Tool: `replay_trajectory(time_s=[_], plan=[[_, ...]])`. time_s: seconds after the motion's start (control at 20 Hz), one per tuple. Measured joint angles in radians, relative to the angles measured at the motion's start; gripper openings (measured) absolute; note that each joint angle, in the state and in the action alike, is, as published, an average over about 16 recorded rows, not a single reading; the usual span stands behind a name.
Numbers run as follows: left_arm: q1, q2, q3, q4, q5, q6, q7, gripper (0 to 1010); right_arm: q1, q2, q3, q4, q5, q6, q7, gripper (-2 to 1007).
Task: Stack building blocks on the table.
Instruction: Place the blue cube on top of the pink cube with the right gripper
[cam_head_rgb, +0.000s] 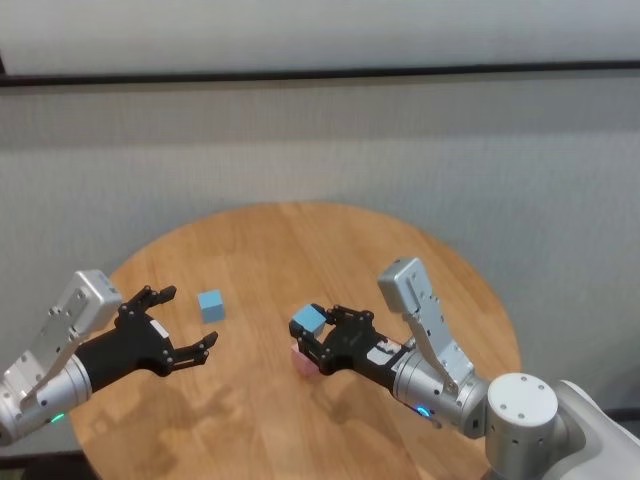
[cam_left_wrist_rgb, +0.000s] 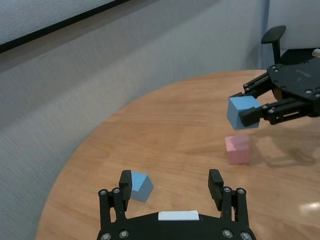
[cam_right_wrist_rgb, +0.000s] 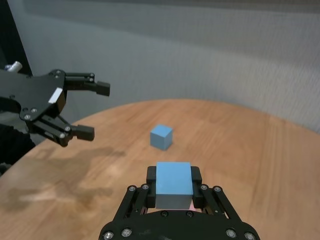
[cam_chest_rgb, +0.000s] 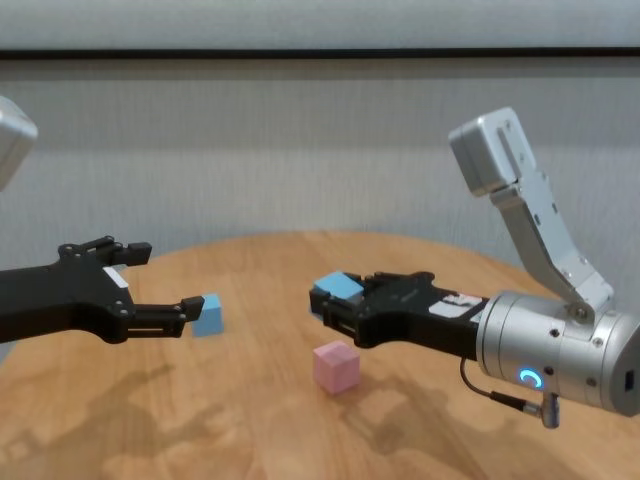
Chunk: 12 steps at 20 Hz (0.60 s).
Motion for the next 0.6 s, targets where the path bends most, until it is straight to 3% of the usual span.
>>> replay_trajectory(time_s=[0.6], plan=[[0.0, 0.0, 0.0, 0.0, 0.0, 0.0, 0.0, 1002, 0.013, -0.008, -0.019, 0.055, -0.021, -0.01, -0.018, 370]])
